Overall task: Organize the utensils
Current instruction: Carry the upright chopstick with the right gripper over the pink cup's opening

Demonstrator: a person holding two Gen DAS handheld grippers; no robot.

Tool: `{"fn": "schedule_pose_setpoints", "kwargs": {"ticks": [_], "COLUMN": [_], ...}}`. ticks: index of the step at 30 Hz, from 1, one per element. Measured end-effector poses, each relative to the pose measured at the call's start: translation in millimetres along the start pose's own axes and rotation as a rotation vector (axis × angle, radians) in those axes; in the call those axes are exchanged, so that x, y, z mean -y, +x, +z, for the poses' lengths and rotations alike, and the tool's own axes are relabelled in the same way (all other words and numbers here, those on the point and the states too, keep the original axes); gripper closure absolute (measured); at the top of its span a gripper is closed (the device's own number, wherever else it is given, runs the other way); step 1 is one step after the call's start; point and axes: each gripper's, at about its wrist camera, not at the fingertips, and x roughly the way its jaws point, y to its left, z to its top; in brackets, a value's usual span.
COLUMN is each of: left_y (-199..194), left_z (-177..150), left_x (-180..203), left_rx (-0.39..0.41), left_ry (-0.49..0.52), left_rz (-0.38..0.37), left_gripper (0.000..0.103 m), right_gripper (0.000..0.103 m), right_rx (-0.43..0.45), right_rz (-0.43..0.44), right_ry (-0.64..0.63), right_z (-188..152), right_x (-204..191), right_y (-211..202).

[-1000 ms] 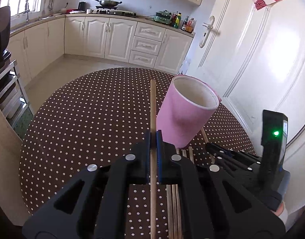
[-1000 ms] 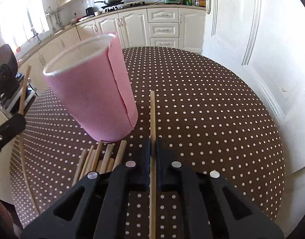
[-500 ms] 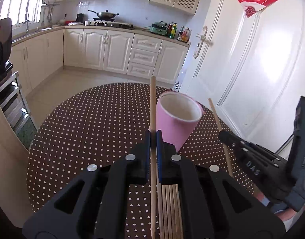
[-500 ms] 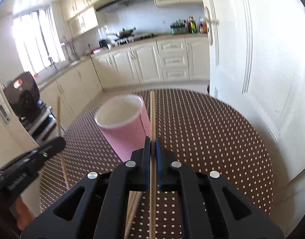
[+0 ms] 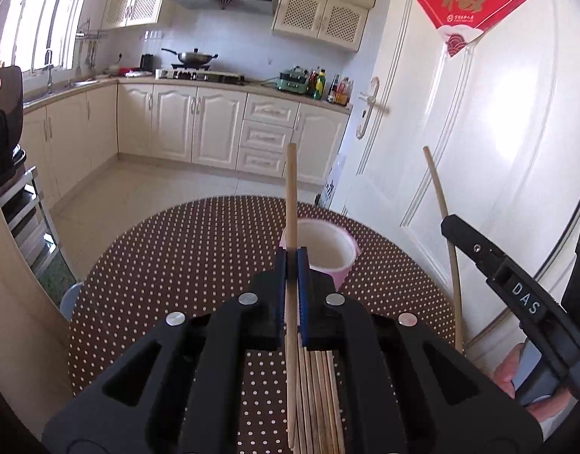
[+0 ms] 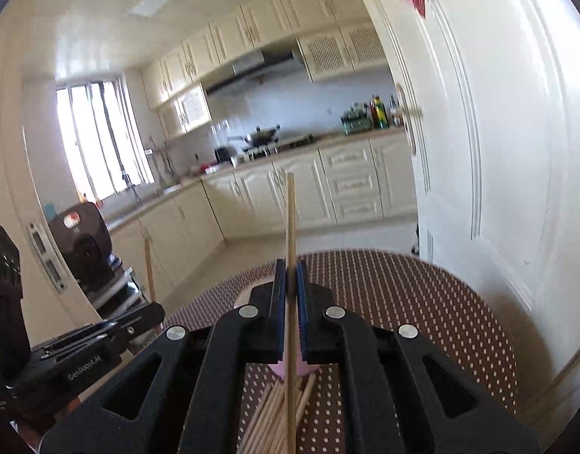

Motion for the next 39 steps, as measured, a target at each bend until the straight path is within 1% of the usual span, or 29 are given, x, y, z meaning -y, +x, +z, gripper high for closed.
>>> {"fn": "schedule_pose_setpoints", "kwargs": {"ticks": [7,14,22,27,30,36,39], "left_y": [-12.8,-20.9,-23.3,-18.7,-14.7,-2.4,5.8], "left_z": [16.9,38.3,62.8,79.1,87.4,99.9,105.3], "left_x": [8.3,16.6,24.3,29.2,31.6,33.8,34.2], "left_rx": [0.063,0.126,0.201,0.226,0.24,0.256,0.261], "left_ry": [0.02,0.041,0.069,0.073,0.076,0.066,0.066], "left_rz": [-0.015,-0.016,0.002,-0.002,-0.004,-0.008,-0.004], "left_gripper": [0.097,0.097,0.097,0.097,0.097,0.097,0.097], "right_gripper": [0.099,0.099,0.099,0.099,0.099,0.099,0.099], "right_rx": [0.112,0.252,0.359,0.405,0.429,0.443,0.459], "right_rz": [0.027,0.04,0.056,0.077,0.108,0.119,0.106], "right_ry": [-0.006,-0.027,-0.043,-0.036,-0.015,0.019,0.032], "right_z": [14.1,28.2,45.1,54.7,59.1,67.1,68.4], "right_x": [-0.7,-3.3,-2.3,-0.7,2.8,11.0,13.9], "right_y": [-7.4,-11.1,-6.2,-1.2,7.4,25.6,33.6]}}
